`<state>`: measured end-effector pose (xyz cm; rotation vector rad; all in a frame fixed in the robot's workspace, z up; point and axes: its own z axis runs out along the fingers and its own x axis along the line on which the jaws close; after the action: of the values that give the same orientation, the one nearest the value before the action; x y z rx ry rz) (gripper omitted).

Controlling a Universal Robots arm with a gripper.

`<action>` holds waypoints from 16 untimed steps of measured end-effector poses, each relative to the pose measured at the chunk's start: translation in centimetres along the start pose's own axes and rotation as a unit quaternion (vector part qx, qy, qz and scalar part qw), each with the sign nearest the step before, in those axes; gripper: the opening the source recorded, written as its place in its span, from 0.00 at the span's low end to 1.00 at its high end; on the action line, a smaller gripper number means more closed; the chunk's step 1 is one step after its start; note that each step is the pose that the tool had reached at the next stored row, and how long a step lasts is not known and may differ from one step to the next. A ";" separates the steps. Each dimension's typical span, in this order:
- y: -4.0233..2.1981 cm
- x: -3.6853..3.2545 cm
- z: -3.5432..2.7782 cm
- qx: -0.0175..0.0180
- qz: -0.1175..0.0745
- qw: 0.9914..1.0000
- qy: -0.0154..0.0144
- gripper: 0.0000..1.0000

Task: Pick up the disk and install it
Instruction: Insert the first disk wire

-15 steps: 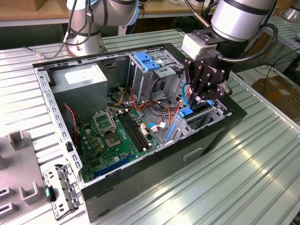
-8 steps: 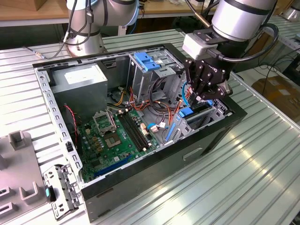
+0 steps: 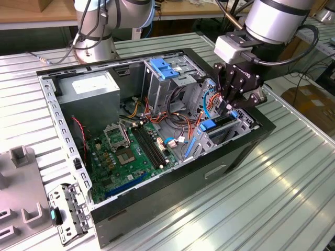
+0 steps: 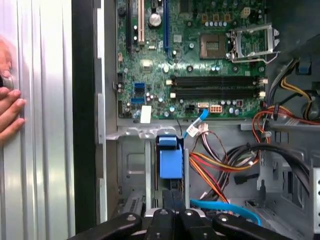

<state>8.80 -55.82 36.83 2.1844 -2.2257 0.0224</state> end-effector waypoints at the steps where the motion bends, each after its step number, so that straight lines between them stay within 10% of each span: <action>1: -0.07 -0.01 0.00 0.000 -0.016 1.000 0.000 0.11; 10: -1.61 -0.63 -0.69 -0.003 -0.057 0.998 0.001 0.11; 16: -2.19 -0.63 -0.68 -0.001 -0.107 0.994 0.001 0.11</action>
<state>11.00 -55.22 37.48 2.4062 -1.9763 0.0176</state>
